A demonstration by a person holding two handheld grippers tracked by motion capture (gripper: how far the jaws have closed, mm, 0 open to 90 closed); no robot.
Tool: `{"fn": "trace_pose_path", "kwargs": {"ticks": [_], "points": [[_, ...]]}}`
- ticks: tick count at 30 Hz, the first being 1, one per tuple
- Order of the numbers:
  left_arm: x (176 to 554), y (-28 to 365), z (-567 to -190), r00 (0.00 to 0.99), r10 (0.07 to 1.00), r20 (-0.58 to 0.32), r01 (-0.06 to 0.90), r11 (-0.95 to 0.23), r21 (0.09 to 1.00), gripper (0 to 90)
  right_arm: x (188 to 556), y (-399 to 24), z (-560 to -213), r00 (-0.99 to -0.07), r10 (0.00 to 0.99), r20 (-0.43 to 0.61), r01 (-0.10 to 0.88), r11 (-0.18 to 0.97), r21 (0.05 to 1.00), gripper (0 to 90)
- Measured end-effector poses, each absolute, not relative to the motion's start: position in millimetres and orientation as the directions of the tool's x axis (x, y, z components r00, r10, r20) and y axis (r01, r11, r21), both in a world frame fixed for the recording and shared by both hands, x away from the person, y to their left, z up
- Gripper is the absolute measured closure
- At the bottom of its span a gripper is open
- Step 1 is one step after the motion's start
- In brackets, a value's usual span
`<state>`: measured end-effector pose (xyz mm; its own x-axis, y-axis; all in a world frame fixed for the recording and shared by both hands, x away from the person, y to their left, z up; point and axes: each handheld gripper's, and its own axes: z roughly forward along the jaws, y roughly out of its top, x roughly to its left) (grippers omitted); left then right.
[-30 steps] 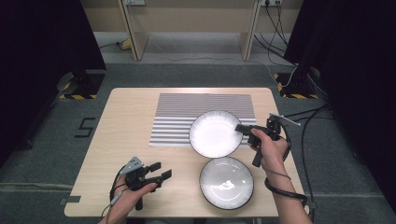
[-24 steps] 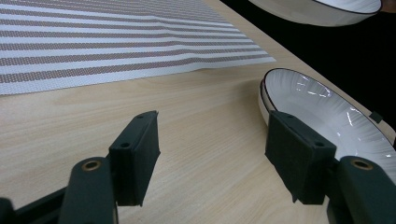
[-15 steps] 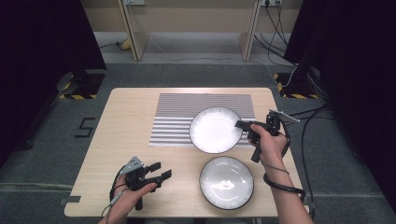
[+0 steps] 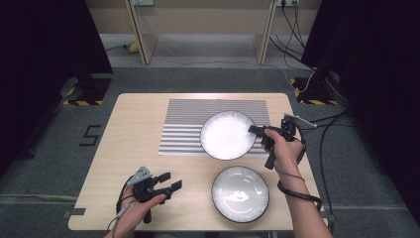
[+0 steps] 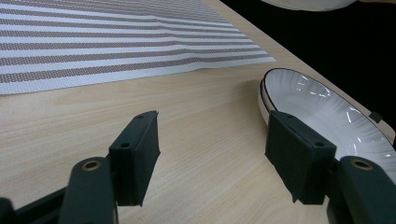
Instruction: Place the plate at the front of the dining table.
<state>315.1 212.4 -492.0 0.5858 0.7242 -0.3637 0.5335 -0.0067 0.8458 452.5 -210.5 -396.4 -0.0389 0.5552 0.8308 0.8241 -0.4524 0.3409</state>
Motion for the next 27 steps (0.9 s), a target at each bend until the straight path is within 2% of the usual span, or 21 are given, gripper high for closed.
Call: {"fn": "trace_pose_path", "kwargs": {"ticks": [27], "points": [[315, 212, -492, 0.587, 0.722, -0.367, 0.535, -0.006, 0.845, 34.4, 466, -210, -397, -0.016, 0.556, 0.831, 0.820, -0.468, 0.329, 75.3]]}}
